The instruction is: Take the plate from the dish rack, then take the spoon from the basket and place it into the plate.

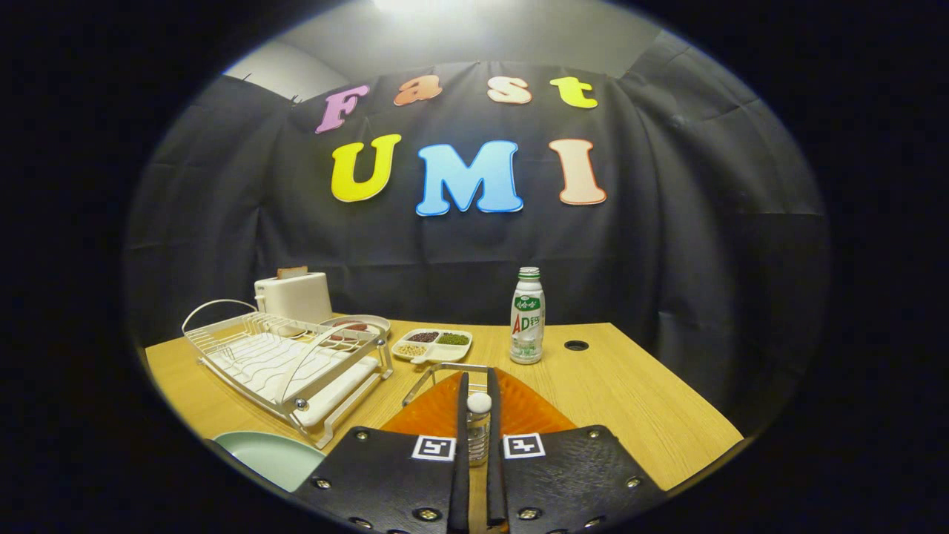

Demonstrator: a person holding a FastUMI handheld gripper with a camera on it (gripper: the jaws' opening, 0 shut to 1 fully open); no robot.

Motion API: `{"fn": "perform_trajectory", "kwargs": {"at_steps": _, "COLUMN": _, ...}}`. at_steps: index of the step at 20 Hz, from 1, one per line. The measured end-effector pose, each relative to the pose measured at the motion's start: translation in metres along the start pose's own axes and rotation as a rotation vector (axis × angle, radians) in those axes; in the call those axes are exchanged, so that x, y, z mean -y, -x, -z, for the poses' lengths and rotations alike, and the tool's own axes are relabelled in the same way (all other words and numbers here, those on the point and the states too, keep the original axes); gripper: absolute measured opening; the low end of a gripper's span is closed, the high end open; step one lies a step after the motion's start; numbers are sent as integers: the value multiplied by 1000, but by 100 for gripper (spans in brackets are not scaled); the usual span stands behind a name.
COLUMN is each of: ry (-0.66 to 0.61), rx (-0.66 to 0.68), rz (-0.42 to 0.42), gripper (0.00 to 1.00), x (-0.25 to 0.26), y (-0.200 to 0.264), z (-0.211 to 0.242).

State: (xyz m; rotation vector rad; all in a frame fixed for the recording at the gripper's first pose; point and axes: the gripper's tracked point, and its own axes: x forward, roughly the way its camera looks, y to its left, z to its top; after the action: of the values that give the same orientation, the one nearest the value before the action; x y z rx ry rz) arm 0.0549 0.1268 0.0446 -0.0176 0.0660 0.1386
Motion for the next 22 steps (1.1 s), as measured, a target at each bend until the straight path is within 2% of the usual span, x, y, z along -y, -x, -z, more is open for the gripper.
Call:
{"fn": "perform_trajectory", "kwargs": {"at_steps": 1, "ry": -2, "rx": -11, "rz": 9, "gripper": 9, "x": 3, "y": 0, "z": 0}}
{"fn": "perform_trajectory", "kwargs": {"at_steps": 2, "ry": -7, "rx": -25, "rz": 6, "gripper": 3, "x": 2, "y": -1, "z": -1}}
{"fn": "perform_trajectory", "kwargs": {"at_steps": 11, "ry": -30, "rx": -82, "rz": 9, "gripper": 3, "x": 8, "y": 4, "z": -30}}
{"fn": "perform_trajectory", "kwargs": {"at_steps": 22, "ry": 0, "rx": -88, "rz": -14, "gripper": 3, "x": -4, "y": 45, "z": -103}}
